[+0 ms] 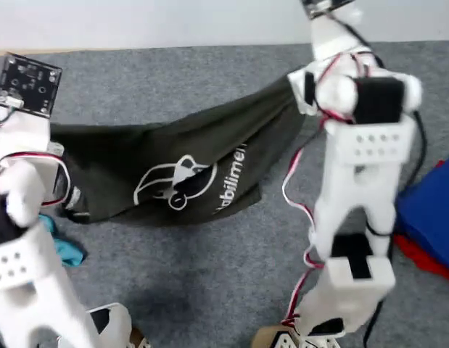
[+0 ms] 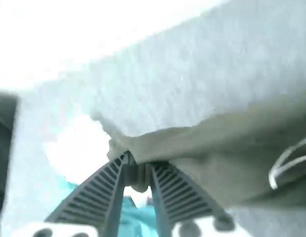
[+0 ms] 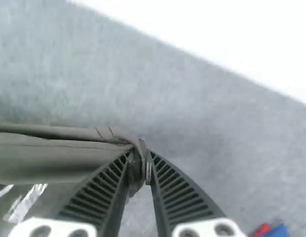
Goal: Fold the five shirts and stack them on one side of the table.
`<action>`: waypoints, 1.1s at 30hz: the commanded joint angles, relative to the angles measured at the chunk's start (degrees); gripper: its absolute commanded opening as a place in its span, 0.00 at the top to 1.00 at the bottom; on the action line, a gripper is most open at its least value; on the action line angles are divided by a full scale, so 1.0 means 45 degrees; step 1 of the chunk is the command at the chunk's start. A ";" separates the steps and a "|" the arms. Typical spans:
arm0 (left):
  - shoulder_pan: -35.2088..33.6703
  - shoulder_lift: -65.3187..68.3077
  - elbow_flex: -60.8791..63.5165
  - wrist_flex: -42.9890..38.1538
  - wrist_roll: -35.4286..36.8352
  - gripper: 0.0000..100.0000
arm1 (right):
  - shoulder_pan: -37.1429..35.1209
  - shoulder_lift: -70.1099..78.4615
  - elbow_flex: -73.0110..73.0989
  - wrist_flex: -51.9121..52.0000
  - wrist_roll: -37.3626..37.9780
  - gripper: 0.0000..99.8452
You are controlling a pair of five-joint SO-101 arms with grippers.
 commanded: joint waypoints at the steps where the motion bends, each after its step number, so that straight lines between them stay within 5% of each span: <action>1: 0.0508 -0.0821 -0.1280 -0.0899 0.0098 1.00 | 0.0205 -0.2237 -0.0332 0.0303 0.0059 0.99; 18: 0.1621 -0.4337 -0.2452 -0.6134 0.0059 1.00 | 0.2159 -0.7980 -0.0274 0.0303 0.0723 0.99; 33: 0.1621 -0.6291 -0.2354 -0.8225 -0.1856 1.00 | 0.3663 -0.9875 -0.0274 0.0283 0.1133 0.99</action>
